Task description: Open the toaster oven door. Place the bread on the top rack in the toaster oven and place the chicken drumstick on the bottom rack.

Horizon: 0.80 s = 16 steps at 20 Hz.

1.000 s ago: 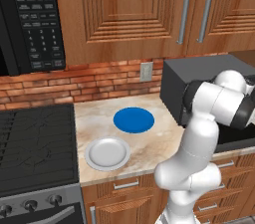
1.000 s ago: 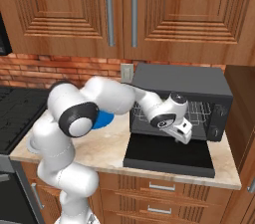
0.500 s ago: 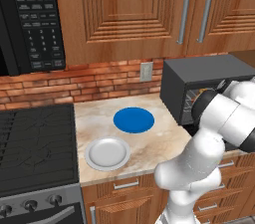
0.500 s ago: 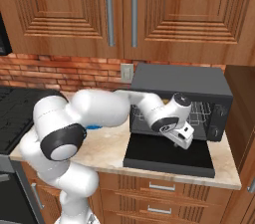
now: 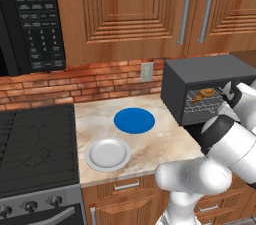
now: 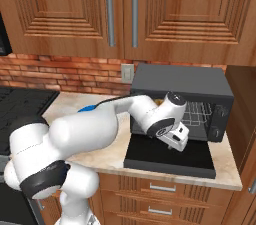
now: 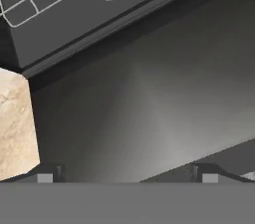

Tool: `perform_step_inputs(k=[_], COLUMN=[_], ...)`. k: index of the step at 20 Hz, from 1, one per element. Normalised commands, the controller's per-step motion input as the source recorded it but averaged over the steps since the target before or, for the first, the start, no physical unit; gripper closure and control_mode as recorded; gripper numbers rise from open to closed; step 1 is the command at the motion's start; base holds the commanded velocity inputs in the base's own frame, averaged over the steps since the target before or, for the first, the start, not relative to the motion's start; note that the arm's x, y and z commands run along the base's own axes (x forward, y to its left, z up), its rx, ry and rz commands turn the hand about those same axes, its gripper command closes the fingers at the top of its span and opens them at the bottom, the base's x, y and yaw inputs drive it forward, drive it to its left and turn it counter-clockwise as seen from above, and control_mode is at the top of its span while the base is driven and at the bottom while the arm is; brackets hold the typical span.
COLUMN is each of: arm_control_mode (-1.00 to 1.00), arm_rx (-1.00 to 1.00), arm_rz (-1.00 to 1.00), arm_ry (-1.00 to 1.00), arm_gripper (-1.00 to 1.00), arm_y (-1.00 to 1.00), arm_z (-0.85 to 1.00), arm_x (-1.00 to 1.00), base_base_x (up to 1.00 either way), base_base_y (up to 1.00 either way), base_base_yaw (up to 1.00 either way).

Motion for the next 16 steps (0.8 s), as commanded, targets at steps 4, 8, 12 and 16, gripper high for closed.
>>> perform_step_inputs(k=[4,8,12,16], arm_control_mode=[-1.0,-1.0,-1.0,-1.0], arm_rx=[-0.01,-0.01,-0.01,-0.01], arm_rz=[0.08,0.09,0.04,0.01], arm_ry=[0.0,0.0,0.0,0.0], arm_gripper=[-1.0,-1.0,-1.0,-1.0], arm_y=[0.36,0.31,0.3,0.3], arm_z=[0.25,0.26,0.24,0.23], arm_x=[-0.44,-0.47,-0.47,-0.44], base_base_x=[0.0,0.0,0.0,0.0], base_base_y=[0.0,0.0,0.0,0.0], base_base_yaw=[0.0,0.0,0.0,0.0])
